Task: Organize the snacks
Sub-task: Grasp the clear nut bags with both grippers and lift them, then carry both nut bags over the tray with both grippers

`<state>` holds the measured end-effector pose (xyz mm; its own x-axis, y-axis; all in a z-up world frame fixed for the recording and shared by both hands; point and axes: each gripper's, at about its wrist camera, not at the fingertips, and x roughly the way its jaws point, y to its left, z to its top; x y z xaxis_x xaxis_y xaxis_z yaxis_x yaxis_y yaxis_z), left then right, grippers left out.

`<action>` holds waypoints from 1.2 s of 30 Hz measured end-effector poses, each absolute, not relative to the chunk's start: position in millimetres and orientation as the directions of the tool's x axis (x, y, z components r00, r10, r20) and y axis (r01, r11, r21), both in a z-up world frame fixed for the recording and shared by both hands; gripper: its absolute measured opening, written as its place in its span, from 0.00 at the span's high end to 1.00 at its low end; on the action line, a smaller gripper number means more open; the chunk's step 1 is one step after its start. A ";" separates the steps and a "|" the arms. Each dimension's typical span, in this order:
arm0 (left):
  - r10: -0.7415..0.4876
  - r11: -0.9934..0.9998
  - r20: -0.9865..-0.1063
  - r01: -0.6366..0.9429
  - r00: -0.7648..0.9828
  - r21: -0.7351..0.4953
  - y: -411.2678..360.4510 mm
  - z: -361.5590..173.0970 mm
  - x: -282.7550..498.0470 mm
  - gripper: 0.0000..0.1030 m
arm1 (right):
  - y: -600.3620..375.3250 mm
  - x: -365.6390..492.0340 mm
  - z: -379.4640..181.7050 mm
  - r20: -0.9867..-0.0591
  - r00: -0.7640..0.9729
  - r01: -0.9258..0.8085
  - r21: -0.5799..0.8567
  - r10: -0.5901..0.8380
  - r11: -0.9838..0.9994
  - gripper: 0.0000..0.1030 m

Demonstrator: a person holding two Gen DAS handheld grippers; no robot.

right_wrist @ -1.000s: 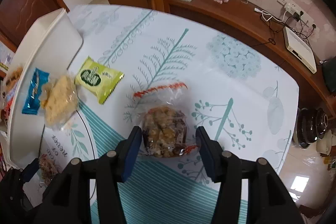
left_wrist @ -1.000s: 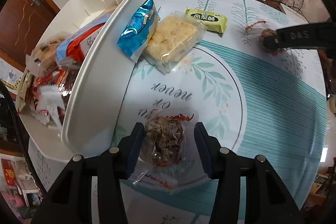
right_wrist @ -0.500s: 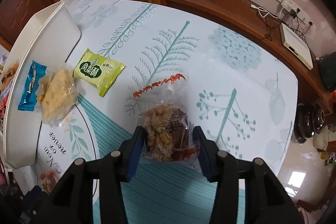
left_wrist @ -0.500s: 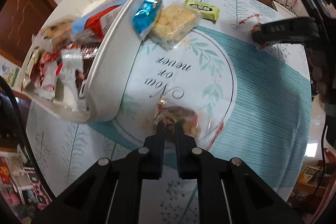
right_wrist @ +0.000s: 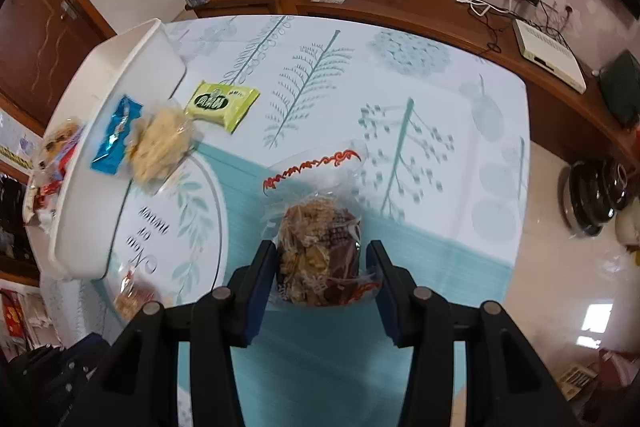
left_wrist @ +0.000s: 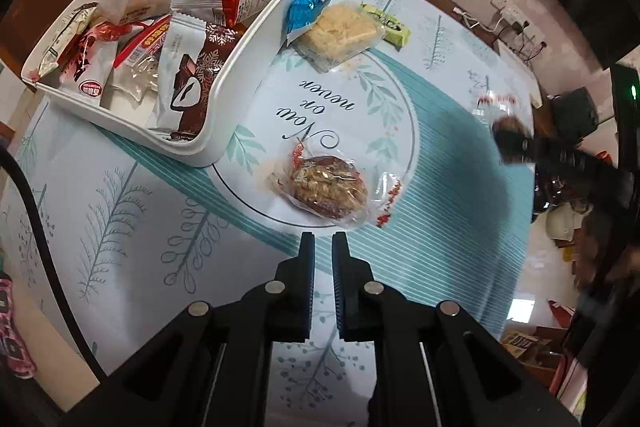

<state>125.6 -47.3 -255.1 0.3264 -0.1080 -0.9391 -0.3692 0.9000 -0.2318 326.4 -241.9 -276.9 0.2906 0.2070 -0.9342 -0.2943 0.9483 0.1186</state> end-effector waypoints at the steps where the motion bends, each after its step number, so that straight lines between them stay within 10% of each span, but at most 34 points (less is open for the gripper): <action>1: -0.120 0.900 -0.935 -0.360 0.334 -0.245 -48.1 -253.4 125.1 0.93 | -244.8 319.3 -275.0 -0.933 0.288 -0.291 0.128 0.214 0.948 0.55; 17: -0.206 0.764 -0.935 -0.550 0.289 -0.338 -38.9 -283.0 146.3 0.35 | -280.8 227.5 -243.0 -0.907 0.293 -0.271 0.224 0.302 0.936 0.55; 36: -0.230 0.543 -0.937 -0.765 0.262 -0.347 -29.9 -331.1 175.5 0.35 | -292.8 168.7 -260.7 -0.918 0.129 -0.300 0.325 0.375 0.897 0.55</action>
